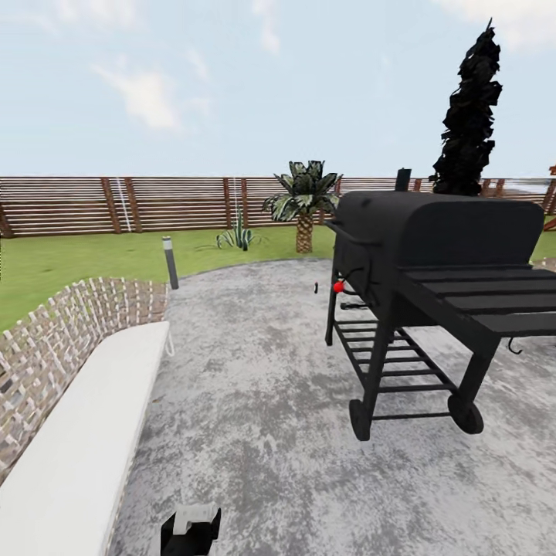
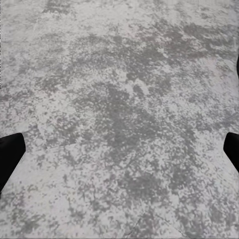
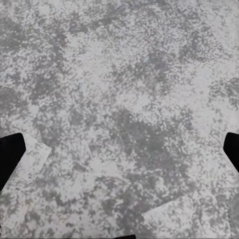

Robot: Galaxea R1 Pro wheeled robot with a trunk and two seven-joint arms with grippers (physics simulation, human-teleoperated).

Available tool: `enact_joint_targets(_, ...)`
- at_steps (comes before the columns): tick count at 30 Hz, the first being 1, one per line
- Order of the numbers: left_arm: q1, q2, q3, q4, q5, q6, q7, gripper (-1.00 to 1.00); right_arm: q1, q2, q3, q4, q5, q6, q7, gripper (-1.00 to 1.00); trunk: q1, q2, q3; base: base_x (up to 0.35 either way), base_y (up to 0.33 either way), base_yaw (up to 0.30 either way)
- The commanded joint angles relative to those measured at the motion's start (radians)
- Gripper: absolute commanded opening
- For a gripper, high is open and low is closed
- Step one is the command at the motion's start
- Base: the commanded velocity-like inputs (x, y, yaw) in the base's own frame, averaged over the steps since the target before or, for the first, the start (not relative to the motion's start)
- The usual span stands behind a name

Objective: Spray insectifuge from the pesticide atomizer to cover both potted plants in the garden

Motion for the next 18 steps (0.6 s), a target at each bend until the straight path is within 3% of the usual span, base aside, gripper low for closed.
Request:
enact_joint_targets(1,-0.001,0.000,-0.001,0.001,0.001,-0.003,-0.001,1.00,0.000,0.000,-0.002,0.001,0.000,-0.003,0.000,1.00,0.001,0.000,-0.001,0.333,0.074,0.142)
enact_joint_targets(8,-0.001,0.000,-0.001,0.001,0.001,-0.003,-0.001,1.00,0.000,-0.002,-0.002,0.003,-0.003,-0.003,0.001,1.00,0.001,0.000,-0.001,0.333,0.079,0.210)
enact_joint_targets(18,-0.001,0.000,-0.001,0.001,0.001,-0.003,-0.001,1.00,0.000,-0.001,-0.002,0.002,-0.006,-0.003,0.000,1.00,0.001,0.000,0.002,0.333,0.080,0.042)
